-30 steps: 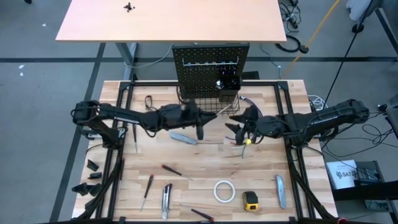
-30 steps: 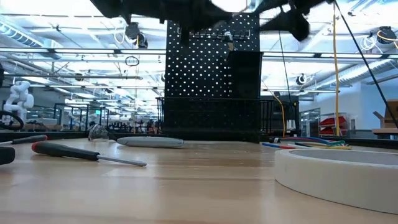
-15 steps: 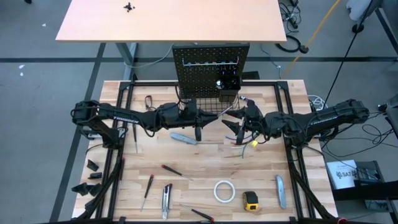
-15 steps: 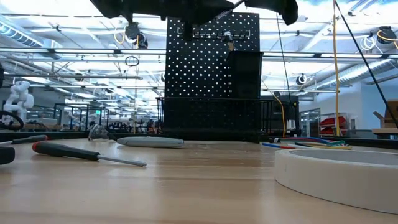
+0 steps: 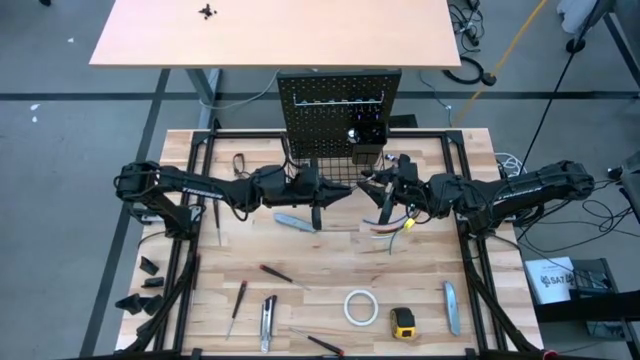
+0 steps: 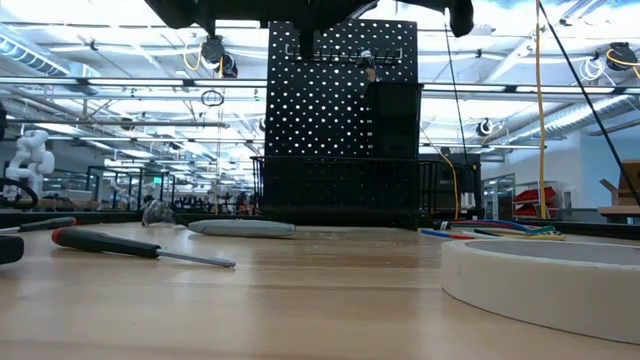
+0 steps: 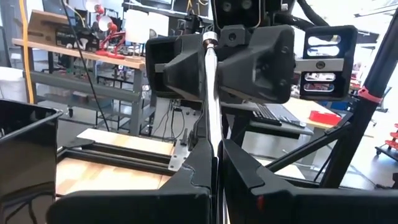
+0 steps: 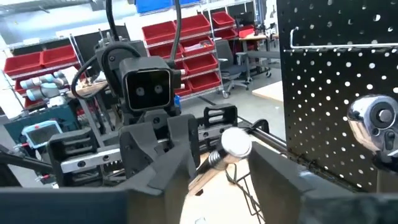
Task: Hang tools onto peg board
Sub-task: Put the magnetic telescoping into the black bin on the pegboard
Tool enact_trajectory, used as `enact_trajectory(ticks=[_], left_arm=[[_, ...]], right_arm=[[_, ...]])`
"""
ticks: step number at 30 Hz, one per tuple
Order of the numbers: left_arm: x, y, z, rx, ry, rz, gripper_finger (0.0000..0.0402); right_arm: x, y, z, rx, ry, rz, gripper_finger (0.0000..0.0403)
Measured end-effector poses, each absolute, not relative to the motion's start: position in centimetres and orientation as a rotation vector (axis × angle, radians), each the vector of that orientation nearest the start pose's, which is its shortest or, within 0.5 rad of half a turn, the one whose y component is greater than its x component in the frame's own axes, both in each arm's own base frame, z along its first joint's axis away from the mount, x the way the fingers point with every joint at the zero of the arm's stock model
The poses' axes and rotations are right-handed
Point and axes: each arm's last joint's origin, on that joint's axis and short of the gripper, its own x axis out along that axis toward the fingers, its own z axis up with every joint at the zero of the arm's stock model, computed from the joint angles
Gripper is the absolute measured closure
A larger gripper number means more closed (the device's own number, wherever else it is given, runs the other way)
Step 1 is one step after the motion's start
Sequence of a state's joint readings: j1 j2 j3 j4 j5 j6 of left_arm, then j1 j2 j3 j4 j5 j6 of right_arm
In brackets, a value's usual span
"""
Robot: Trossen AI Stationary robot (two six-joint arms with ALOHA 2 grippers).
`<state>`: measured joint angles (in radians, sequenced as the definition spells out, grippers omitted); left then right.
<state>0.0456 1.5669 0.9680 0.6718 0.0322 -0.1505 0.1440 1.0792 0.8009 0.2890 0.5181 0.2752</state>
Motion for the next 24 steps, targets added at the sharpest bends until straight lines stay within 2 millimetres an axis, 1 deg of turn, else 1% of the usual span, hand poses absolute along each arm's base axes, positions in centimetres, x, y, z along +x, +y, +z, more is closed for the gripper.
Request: enact_trajectory(ticks=[4, 6, 7, 12, 14, 17, 20, 24], left_arm=[[35.1, 1.7, 28.6, -0.148, -0.072, 0.025, 0.039], [35.1, 1.8, 28.5, -0.142, -0.067, 0.041, 0.0382], [35.1, 1.9, 28.5, -0.14, -0.067, 0.052, 0.0374], [35.1, 2.2, 28.4, -0.152, -0.057, 0.097, 0.0319], [35.1, 2.2, 28.2, -0.159, -0.028, 0.107, 0.0296], [35.1, 2.3, 27.8, -0.201, 0.002, 0.13, 0.0264], [34.6, 2.6, 28.2, -0.203, 0.026, 0.143, 0.024], [33.5, 3.1, 28.8, -0.204, 0.075, 0.167, 0.0222]], right_arm=[[24.4, 2.1, 32.4, 0.285, -0.05, -0.371, 0.0332], [24.6, 2.2, 32.2, 0.306, -0.052, -0.365, 0.0372], [24.7, 2.2, 32.2, 0.304, -0.052, -0.365, 0.0379], [25.0, 2.3, 32.4, 0.288, -0.091, -0.369, 0.038], [24.7, 2.2, 32.8, 0.283, -0.109, -0.376, 0.038], [23.6, 1.8, 33.6, 0.262, -0.136, -0.45, 0.038], [22.2, 1.1, 34.4, 0.226, -0.151, -0.549, 0.038], [20.4, 0.1, 35.6, 0.201, -0.193, -0.67, 0.038]])
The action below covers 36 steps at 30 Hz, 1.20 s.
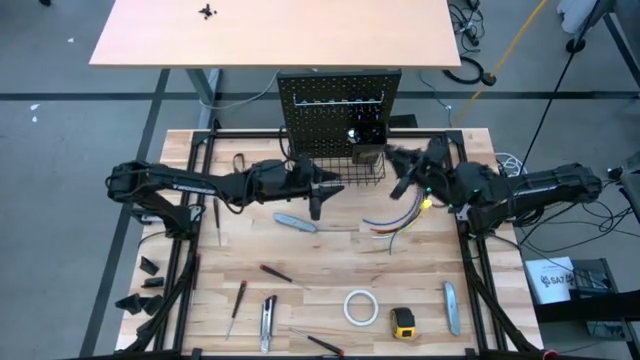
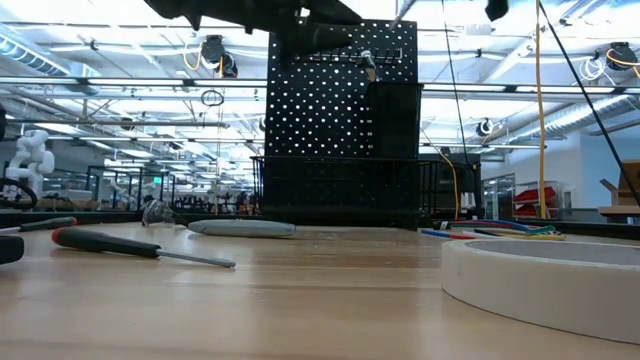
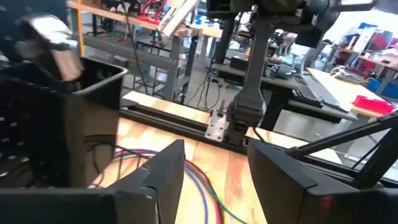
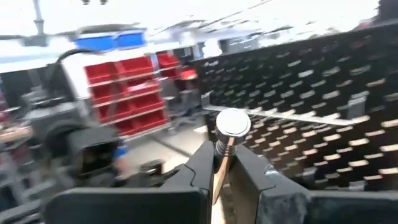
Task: Hang tools onto peg board
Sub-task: Put the magnetic telescoping into the black bin on the pegboard
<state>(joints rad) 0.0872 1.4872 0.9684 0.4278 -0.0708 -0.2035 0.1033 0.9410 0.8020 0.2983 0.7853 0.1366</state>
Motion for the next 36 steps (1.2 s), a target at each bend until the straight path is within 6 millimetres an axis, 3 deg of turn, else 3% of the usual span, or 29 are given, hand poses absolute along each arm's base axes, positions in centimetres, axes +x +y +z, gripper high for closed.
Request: enact_trajectory(ticks=[5, 11, 15, 23, 36], left_arm=[[32.1, 4.1, 30.2, -0.205, 0.081, 0.2, 0.022], [31.6, 4.8, 30.8, -0.205, 0.058, 0.221, 0.0219], [31.6, 4.8, 30.6, -0.205, 0.07, 0.219, 0.0219], [31.3, 4.7, 31.0, -0.18, 0.064, 0.208, 0.0219], [29.6, 5.2, 32.1, -0.179, 0.087, 0.234, 0.0219]], right_arm=[[19.9, -1.5, 36.4, 0.157, -0.095, -0.779, 0.038], [20.9, -3.1, 36.9, 0.126, 0.077, -0.843, 0.038], [21.3, -4.0, 37.5, 0.16, 0.091, -0.796, 0.038], [21.2, -5.7, 36.7, 0.229, 0.151, -0.791, 0.038], [21.2, -6.4, 36.6, 0.314, 0.145, -0.737, 0.038]])
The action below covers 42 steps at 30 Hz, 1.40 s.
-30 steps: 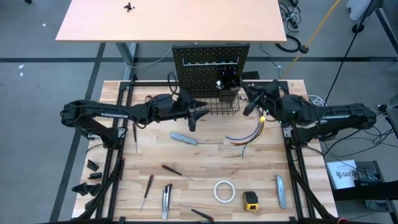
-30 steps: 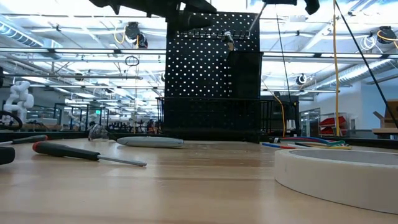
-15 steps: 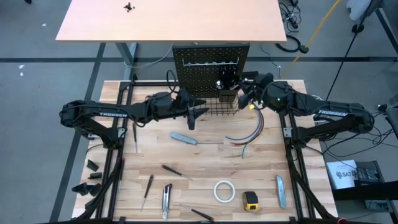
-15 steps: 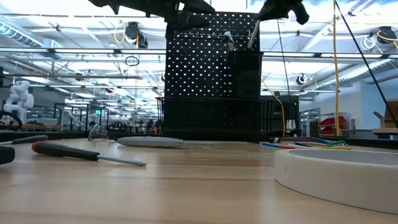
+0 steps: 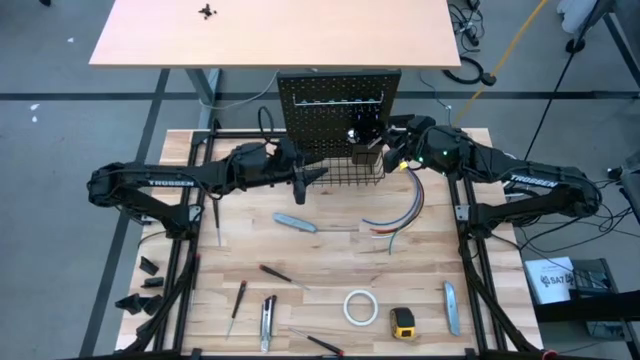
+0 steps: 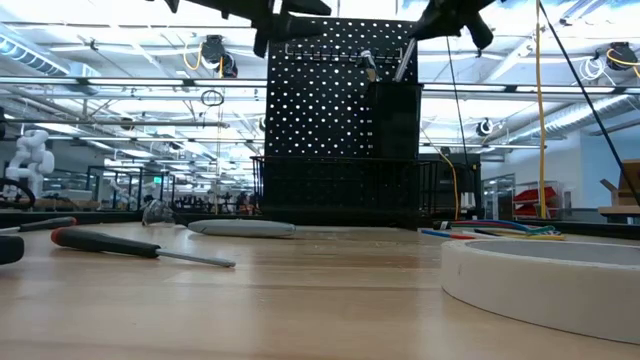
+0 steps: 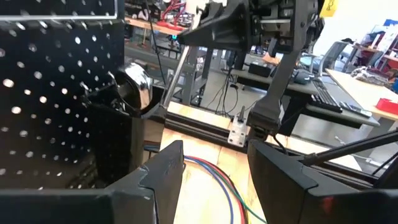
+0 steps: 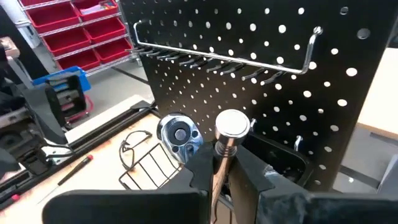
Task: Hang tools onto peg board
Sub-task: Put the magnetic telescoping into the black bin on the pegboard
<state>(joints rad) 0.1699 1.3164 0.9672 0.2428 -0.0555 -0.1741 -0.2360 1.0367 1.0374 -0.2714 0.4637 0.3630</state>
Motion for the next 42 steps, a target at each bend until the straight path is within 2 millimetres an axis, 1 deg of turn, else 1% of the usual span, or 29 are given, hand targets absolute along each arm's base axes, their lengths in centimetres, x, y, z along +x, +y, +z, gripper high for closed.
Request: enact_trajectory(ticks=[4, 7, 9, 17, 21, 24, 27, 30, 37, 39, 42], left_arm=[[28.9, 5.3, 32.8, -0.155, 0.073, 0.237, 0.0219], [28.5, 5.4, 33.1, -0.155, 0.073, 0.245, 0.0219], [28.3, 5.6, 33.0, -0.156, 0.091, 0.252, 0.0219], [28.3, 5.6, 32.7, -0.158, 0.12, 0.256, 0.0219], [28.2, 5.6, 32.5, -0.16, 0.149, 0.259, 0.0219], [28.2, 5.6, 32.3, -0.162, 0.171, 0.26, 0.0219], [28.2, 5.6, 32.2, -0.163, 0.181, 0.261, 0.0219], [28.2, 5.6, 32.1, -0.163, 0.185, 0.261, 0.0219], [28.2, 5.6, 32.1, -0.162, 0.185, 0.261, 0.0219], [28.2, 5.6, 32.1, -0.162, 0.186, 0.261, 0.0219], [28.1, 5.6, 32.0, -0.163, 0.198, 0.262, 0.0219]], right_arm=[[21.2, -6.4, 36.7, 0.312, 0.143, -0.737, 0.038], [21.3, -6.5, 37.2, 0.313, 0.146, -0.738, 0.038], [21.5, -6.7, 37.3, 0.305, 0.182, -0.75, 0.038], [22.6, -7.5, 37.9, 0.252, 0.22, -0.773, 0.038], [22.2, -7.8, 38.8, 0.253, 0.212, -0.792, 0.038], [21.7, -8.4, 38.1, 0.272, 0.283, -0.836, 0.038], [21.7, -8.9, 37.7, 0.275, 0.315, -0.857, 0.038], [22.3, -9.2, 37.2, 0.274, 0.34, -0.861, 0.038], [24.3, -9.9, 35.3, 0.283, 0.422, -0.844, 0.0378], [24.5, -10.0, 35.1, 0.301, 0.422, -0.849, 0.0357], [24.6, -10.0, 35.1, 0.308, 0.417, -0.852, 0.0299]])
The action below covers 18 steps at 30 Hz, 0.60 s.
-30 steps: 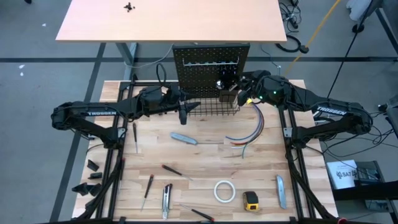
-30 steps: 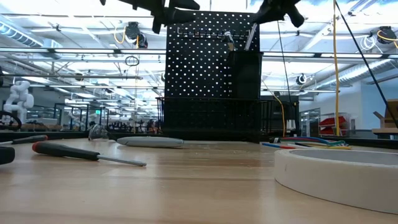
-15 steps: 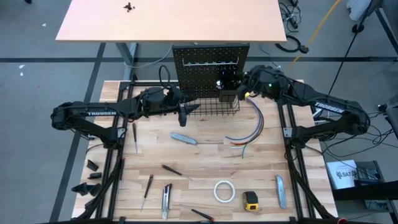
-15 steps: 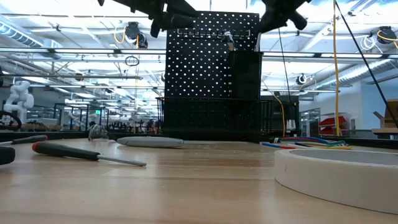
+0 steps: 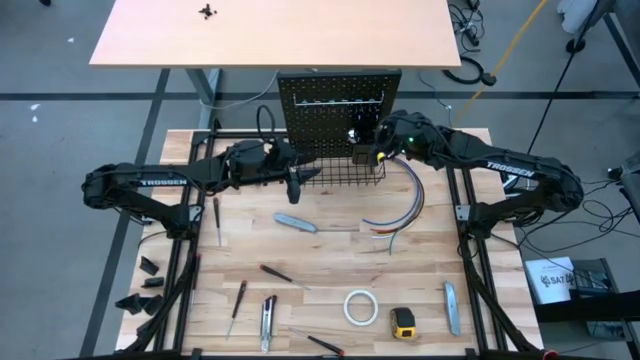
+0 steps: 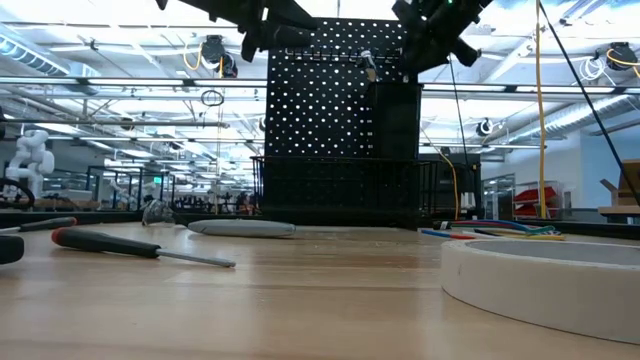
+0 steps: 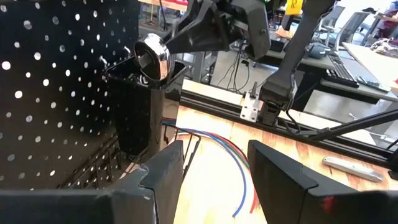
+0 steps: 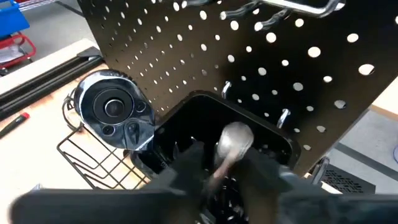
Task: Hang tools onto peg board
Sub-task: Put the magnetic telescoping into the black bin on the pegboard, then put the silver cutter into the wire basket on the pegboard
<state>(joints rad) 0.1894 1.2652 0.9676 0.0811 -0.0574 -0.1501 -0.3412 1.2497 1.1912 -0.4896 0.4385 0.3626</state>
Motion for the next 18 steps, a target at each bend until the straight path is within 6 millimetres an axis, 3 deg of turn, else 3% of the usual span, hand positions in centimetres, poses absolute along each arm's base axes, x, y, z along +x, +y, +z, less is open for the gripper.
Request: enact_trajectory(ticks=[9, 14, 18], left_arm=[[28.1, 5.6, 31.7, -0.163, 0.233, 0.264, 0.0219], [28.0, 5.6, 31.6, -0.158, 0.243, 0.263, 0.0219], [27.9, 5.4, 31.1, -0.171, 0.294, 0.212, 0.0219]], right_arm=[[23.0, -9.4, 36.6, 0.301, 0.36, -0.82, 0.0155], [21.0, -8.7, 38.3, 0.321, 0.278, -0.807, 0.0124], [19.7, -7.6, 39.4, 0.38, 0.24, -0.662, 0.0121]])
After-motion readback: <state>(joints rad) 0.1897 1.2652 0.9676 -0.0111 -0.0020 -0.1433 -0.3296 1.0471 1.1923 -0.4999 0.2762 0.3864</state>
